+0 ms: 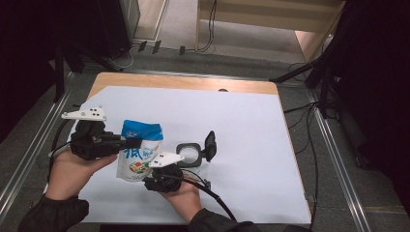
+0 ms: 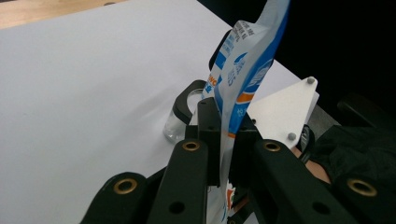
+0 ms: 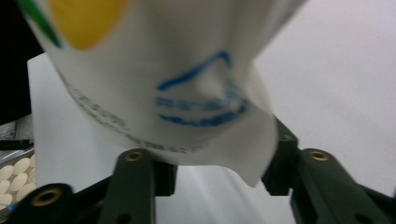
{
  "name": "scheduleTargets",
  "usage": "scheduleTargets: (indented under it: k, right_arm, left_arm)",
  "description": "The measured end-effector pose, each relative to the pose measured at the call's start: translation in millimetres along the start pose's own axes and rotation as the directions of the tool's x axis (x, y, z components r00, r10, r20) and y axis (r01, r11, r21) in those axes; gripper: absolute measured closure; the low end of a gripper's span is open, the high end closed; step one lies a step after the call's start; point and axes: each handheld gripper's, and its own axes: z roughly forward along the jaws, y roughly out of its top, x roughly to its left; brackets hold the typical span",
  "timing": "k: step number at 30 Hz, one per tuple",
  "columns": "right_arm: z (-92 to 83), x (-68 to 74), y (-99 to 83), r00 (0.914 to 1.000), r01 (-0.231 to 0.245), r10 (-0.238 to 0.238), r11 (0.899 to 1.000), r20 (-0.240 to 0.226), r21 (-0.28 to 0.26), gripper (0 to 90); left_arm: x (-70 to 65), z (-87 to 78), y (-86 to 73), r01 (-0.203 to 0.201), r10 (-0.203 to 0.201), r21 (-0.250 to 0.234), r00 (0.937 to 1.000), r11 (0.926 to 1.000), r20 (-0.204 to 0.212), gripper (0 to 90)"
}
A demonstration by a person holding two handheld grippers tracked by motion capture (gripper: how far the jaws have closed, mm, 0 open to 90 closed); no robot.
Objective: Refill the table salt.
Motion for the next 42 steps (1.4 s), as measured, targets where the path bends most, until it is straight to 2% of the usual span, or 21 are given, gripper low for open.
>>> scheduleTargets:
  k: [5, 7, 11, 16, 19, 23, 26, 30, 31, 33, 38, 42]
  right_arm:
    - [-3.8, 0.5, -2.0, 0.9999, -0.001, 0.000, 1.000, -0.014, -0.014, 60.6]
    - [-4.9, 0.6, -2.7, 0.9998, 0.001, -0.001, 1.000, -0.019, -0.014, 60.6]
    - [-6.6, 2.7, -3.9, 0.9992, 0.005, -0.006, 1.000, -0.040, -0.024, 60.3]
    - [-8.8, 4.9, -5.6, 0.9990, 0.006, -0.007, 1.000, -0.045, -0.027, 57.6]
    - [-9.9, 5.6, -6.7, 0.9988, -0.002, 0.001, 1.000, -0.049, -0.017, 56.3]
    - [-12.1, 7.2, -7.5, 0.9992, 0.006, -0.006, 1.000, -0.040, -0.014, 53.9]
    - [-14.5, 10.6, -7.9, 0.9982, 0.044, -0.045, 0.999, -0.039, -0.019, 62.5]
    - [-16.1, 11.6, -8.9, 0.9978, 0.041, -0.041, 0.999, -0.052, -0.018, 62.9]
    - [-16.5, 11.5, -9.1, 0.9978, 0.041, -0.042, 0.999, -0.051, -0.020, 62.9]
    - [-17.6, 11.0, -9.4, 0.9979, 0.037, -0.039, 0.999, -0.053, -0.028, 63.0]
    - [-20.3, 9.5, -9.3, 0.9977, 0.019, -0.022, 0.999, -0.064, -0.042, 63.2]
    - [-20.7, 8.1, -11.3, 0.9971, 0.011, -0.014, 0.999, -0.075, -0.043, 63.2]
  left_arm:
    - [2.6, 6.8, 0.5, -0.010, 0.010, -0.004, 0.9998, 0.9999, 0.016, 84.7]
    - [3.2, 9.3, 1.1, -0.003, 0.003, -0.003, 0.9997, 1.0000, 0.025, 84.9]
    - [2.7, 12.5, 3.7, -0.004, 0.004, 0.005, 1.0000, 1.0000, -0.005, 88.1]
    - [2.9, 17.2, 5.4, 0.011, -0.011, 0.014, 0.9998, 0.9998, -0.016, 88.6]
    - [2.4, 21.0, 6.6, 0.001, 0.000, 0.026, 0.9994, 0.9997, -0.035, 88.7]
    - [3.6, 27.2, 7.7, 0.003, -0.002, 0.025, 0.9997, 0.9997, -0.022, 88.8]
    - [2.4, 31.5, 8.8, -0.005, 0.005, 0.027, 1.0000, 0.9996, -0.005, 88.6]
    - [1.8, 36.5, 9.4, -0.015, 0.015, 0.023, 0.9997, 0.9996, 0.018, 88.1]
    - [2.2, 37.8, 9.4, -0.016, 0.015, 0.025, 0.9991, 0.9995, 0.040, 87.7]
    - [3.1, 40.5, 9.0, -0.022, 0.020, 0.026, 0.9984, 0.9994, 0.053, 85.8]
    - [3.4, 45.9, 8.0, -0.035, 0.031, 0.044, 0.9954, 0.9984, 0.090, 83.1]
    - [4.7, 46.4, 7.4, -0.033, 0.028, 0.053, 0.9956, 0.9981, 0.089, 85.1]
